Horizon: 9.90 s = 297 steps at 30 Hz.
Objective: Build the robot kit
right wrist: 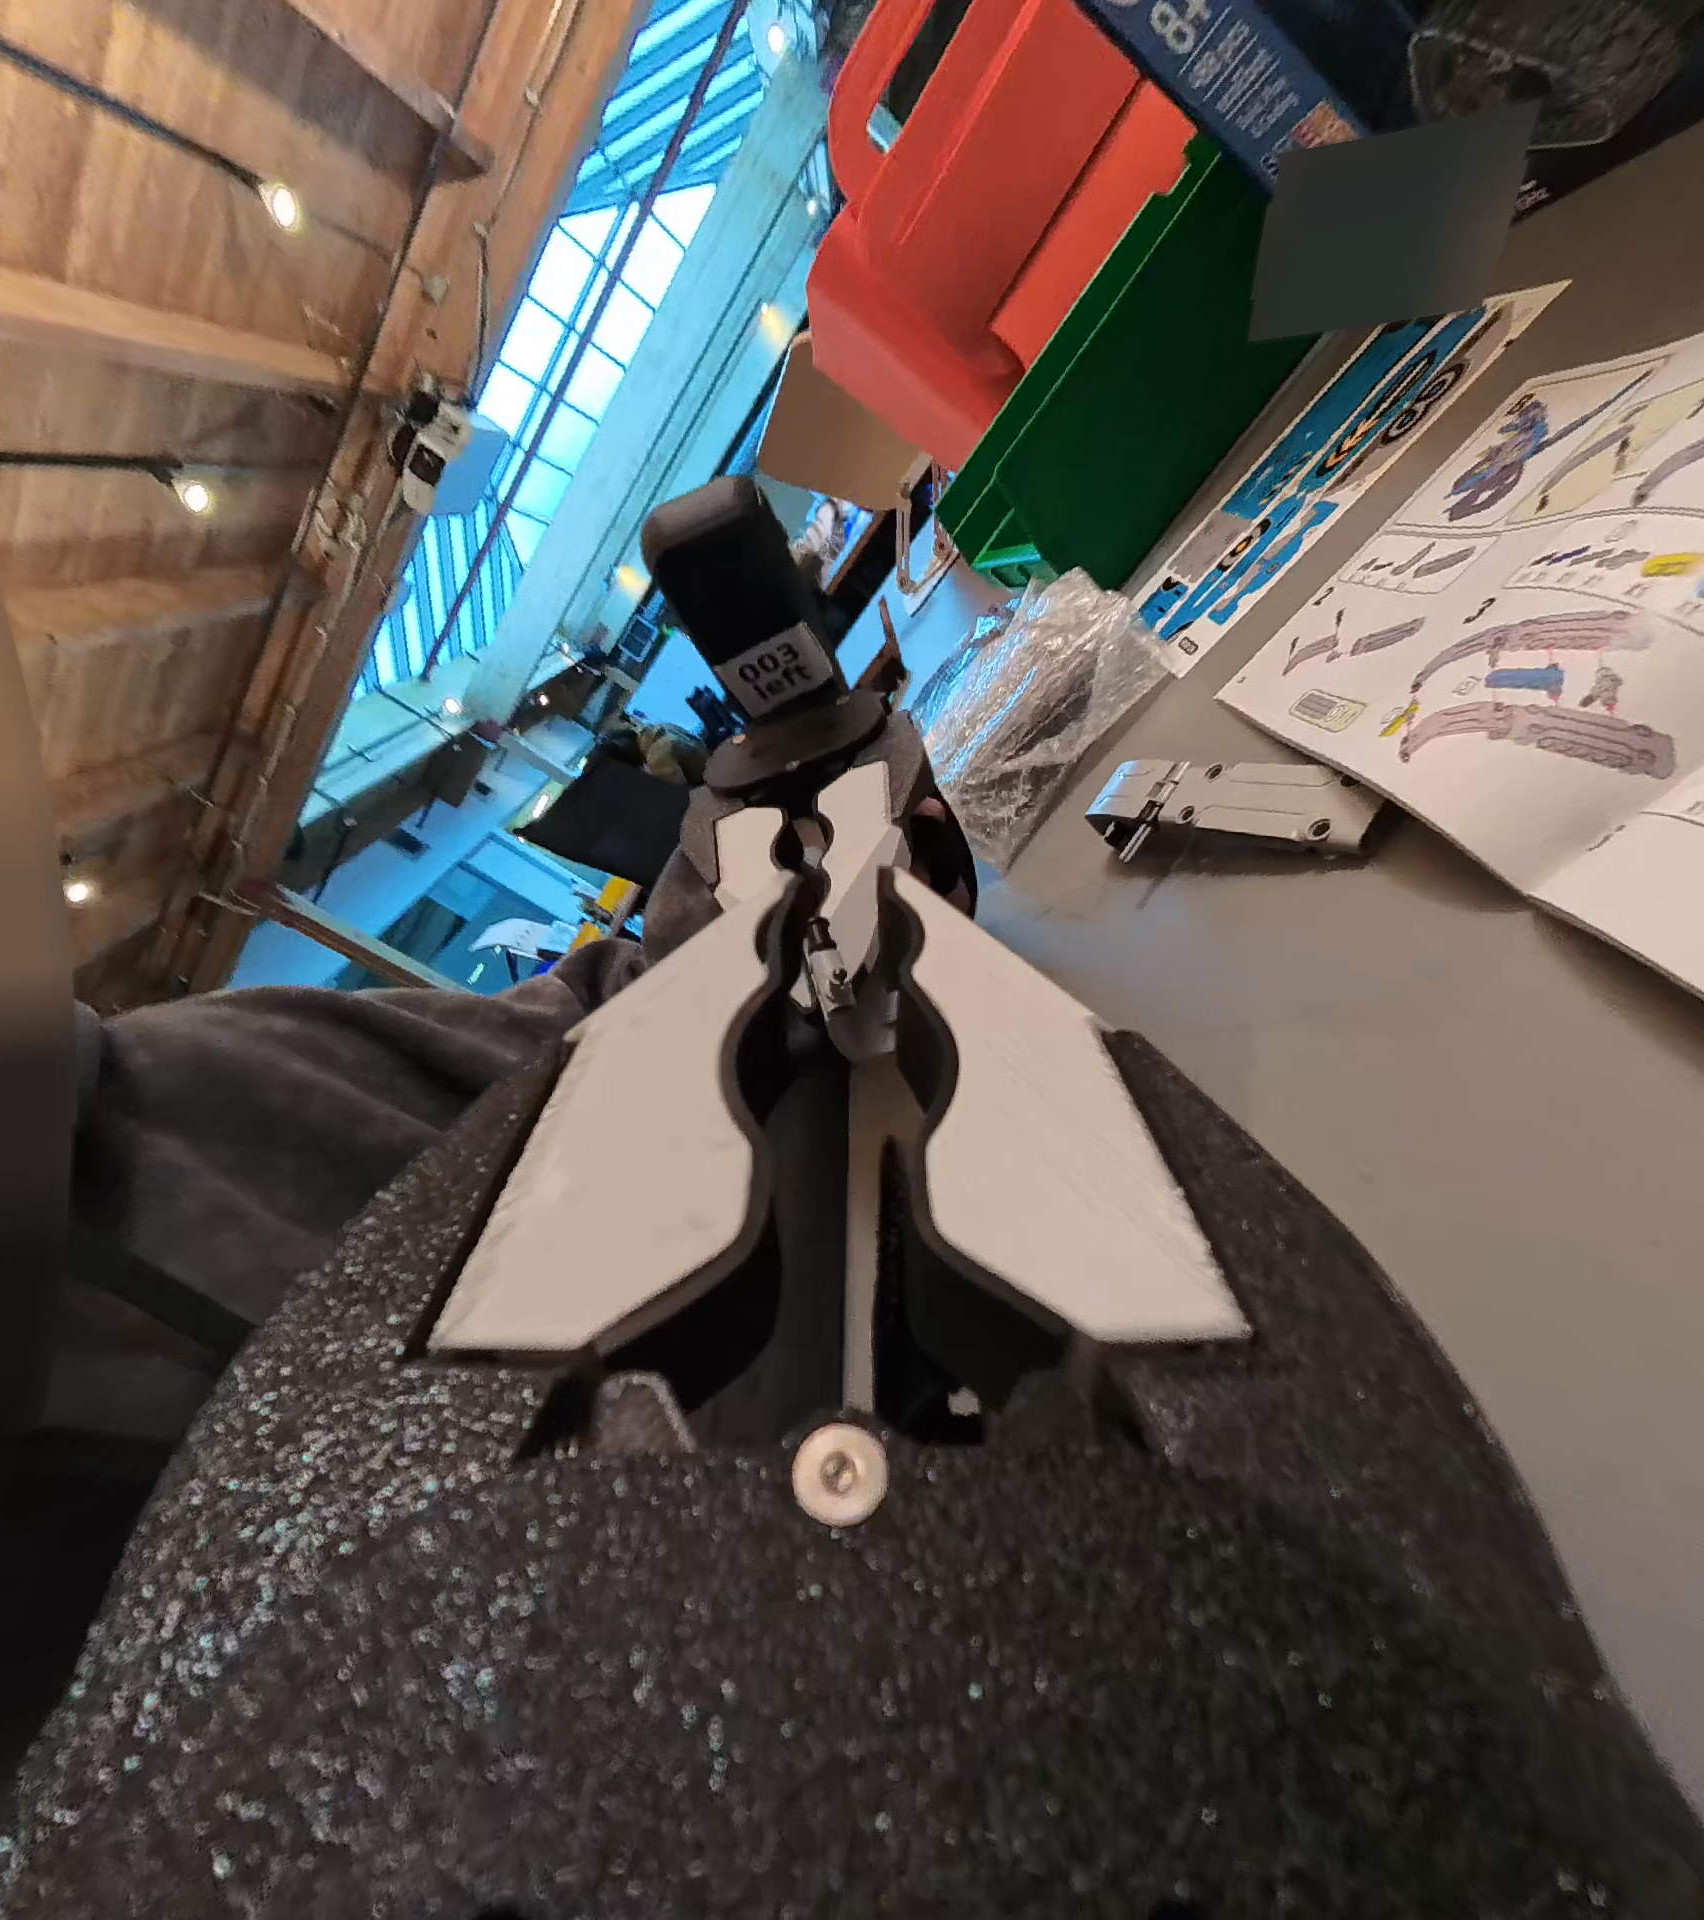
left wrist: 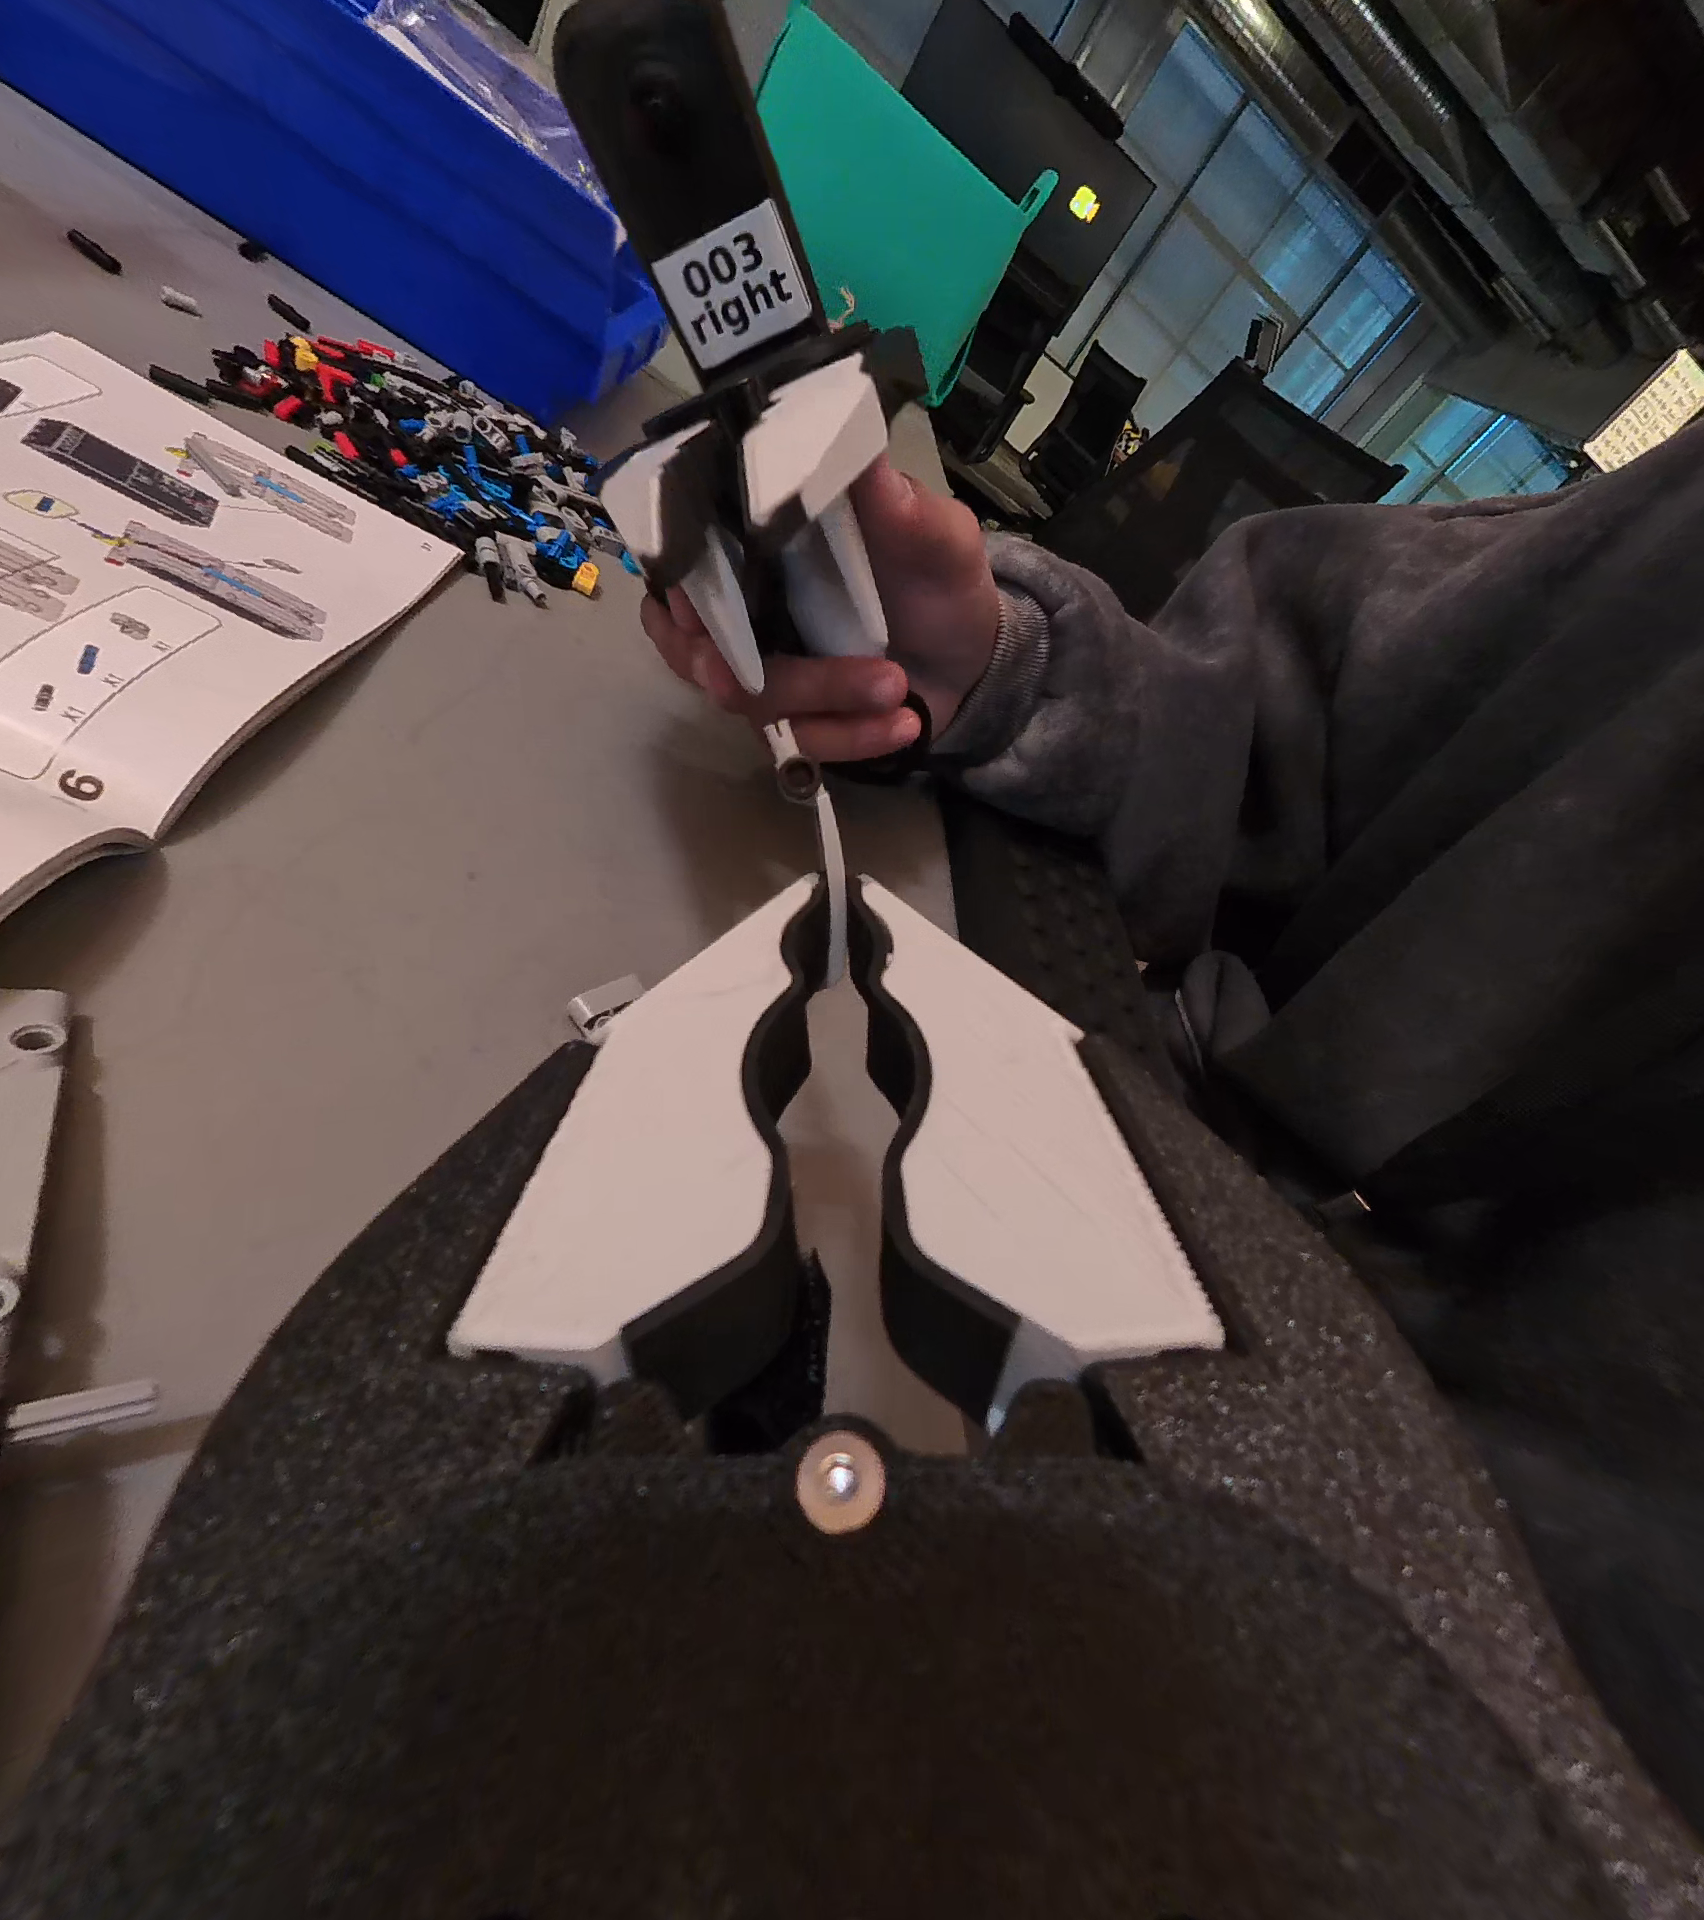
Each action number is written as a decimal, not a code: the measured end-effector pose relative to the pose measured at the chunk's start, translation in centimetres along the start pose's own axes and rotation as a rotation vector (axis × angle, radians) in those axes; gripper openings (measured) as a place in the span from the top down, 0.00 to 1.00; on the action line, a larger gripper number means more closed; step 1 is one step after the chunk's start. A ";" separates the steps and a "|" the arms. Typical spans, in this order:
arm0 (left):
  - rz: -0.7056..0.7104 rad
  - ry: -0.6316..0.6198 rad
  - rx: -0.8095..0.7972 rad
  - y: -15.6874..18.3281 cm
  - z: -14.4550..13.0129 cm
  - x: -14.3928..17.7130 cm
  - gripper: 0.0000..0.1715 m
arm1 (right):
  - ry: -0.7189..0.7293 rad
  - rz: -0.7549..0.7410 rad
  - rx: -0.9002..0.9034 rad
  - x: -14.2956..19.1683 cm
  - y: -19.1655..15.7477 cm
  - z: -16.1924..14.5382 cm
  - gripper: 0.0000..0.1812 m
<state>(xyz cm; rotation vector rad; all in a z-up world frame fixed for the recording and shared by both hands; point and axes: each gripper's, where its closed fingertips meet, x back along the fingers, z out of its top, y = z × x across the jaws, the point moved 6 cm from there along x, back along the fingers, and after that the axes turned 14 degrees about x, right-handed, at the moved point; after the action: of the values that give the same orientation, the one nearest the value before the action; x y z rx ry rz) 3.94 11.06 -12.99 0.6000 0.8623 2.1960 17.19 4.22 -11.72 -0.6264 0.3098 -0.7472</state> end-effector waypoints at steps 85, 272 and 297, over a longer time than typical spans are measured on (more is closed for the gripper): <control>-0.007 -0.200 0.060 -0.1 -1.4 4.8 0.99 | -1.264 0.148 1.003 -6.8 0.0 -8.4 0.78; -0.394 -0.076 0.283 1.9 -2.4 0.4 1.00 | -0.246 0.280 1.103 -3.2 -5.0 -3.9 0.86; -0.499 -0.021 0.391 2.1 -2.0 0.6 1.00 | -0.192 0.279 1.076 -3.6 -5.5 -3.5 0.86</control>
<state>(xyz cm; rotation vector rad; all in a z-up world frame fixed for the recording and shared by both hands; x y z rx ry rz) 1.39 9.55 -12.75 0.5173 1.2879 1.5823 10.07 2.16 -10.85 0.3628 -0.1969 -0.4785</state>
